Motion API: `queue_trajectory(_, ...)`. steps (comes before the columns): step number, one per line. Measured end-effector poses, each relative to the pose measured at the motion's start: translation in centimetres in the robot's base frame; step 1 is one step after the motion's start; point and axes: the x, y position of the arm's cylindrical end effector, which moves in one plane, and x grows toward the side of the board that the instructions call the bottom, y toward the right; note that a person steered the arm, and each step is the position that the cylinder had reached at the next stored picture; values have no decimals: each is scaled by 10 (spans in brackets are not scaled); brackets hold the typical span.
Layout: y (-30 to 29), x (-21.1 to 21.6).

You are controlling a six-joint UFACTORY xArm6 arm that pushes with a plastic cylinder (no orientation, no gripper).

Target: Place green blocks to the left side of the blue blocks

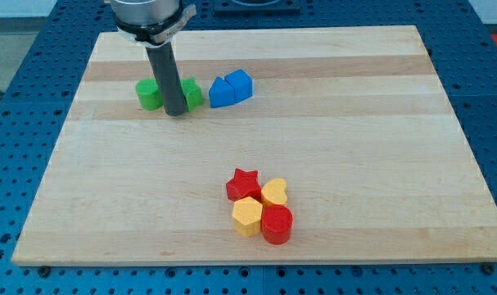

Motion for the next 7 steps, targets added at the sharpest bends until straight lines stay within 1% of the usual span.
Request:
queue_trajectory(1,-2,2)
queue_trajectory(2,-43,20)
queue_trajectory(3,-109,19)
queue_trajectory(4,-135,4)
queue_trajectory(5,-112,-9)
queue_trajectory(6,-71,-17)
queue_trajectory(7,-41,-18)
